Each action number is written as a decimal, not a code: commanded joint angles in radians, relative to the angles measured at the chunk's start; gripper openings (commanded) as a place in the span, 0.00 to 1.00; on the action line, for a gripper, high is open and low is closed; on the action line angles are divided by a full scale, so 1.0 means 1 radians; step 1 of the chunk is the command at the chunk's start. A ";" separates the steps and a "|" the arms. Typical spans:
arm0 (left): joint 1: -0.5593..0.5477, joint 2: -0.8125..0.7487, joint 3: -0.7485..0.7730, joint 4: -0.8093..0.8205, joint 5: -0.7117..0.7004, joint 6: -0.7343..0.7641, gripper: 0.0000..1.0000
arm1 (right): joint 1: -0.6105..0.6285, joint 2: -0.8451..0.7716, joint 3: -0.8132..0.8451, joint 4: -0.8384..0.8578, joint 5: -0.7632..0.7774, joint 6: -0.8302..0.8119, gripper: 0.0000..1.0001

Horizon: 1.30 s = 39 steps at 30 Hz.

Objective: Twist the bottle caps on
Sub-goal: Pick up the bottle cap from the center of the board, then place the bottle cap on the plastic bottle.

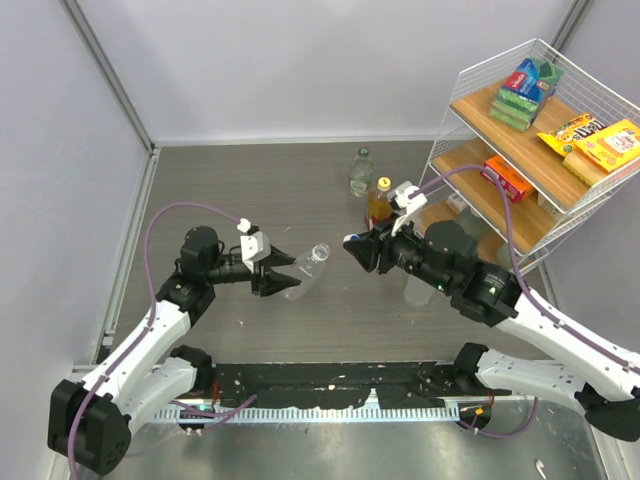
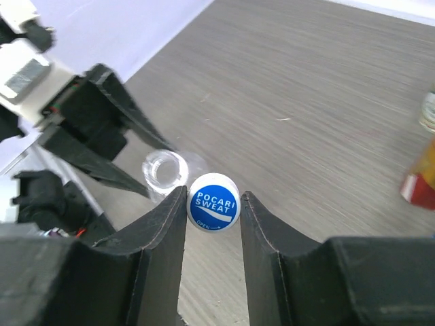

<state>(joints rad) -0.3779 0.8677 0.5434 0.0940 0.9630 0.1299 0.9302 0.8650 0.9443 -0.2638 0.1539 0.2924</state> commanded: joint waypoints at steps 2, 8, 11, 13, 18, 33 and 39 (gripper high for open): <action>0.002 0.005 0.050 -0.006 0.141 0.109 0.00 | -0.005 0.092 0.143 -0.035 -0.305 -0.079 0.20; 0.002 -0.003 0.050 -0.036 0.181 0.148 0.00 | -0.007 0.173 0.249 -0.120 -0.362 -0.128 0.20; 0.002 0.001 0.056 -0.051 0.164 0.143 0.00 | -0.005 0.209 0.267 -0.140 -0.378 -0.141 0.20; 0.002 0.007 0.062 -0.054 0.160 0.139 0.00 | -0.007 0.218 0.272 -0.144 -0.375 -0.145 0.20; 0.002 0.025 0.075 -0.060 0.167 0.129 0.00 | -0.005 0.230 0.280 -0.170 -0.389 -0.173 0.20; 0.002 0.039 0.084 -0.054 0.215 0.137 0.00 | -0.005 0.282 0.315 -0.239 -0.410 -0.239 0.21; 0.002 0.044 0.090 -0.054 0.217 0.132 0.00 | -0.005 0.298 0.335 -0.270 -0.444 -0.253 0.22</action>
<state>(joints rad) -0.3767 0.9150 0.5739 0.0010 1.1271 0.2520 0.9245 1.1503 1.2350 -0.5060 -0.2531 0.0689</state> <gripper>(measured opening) 0.490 0.394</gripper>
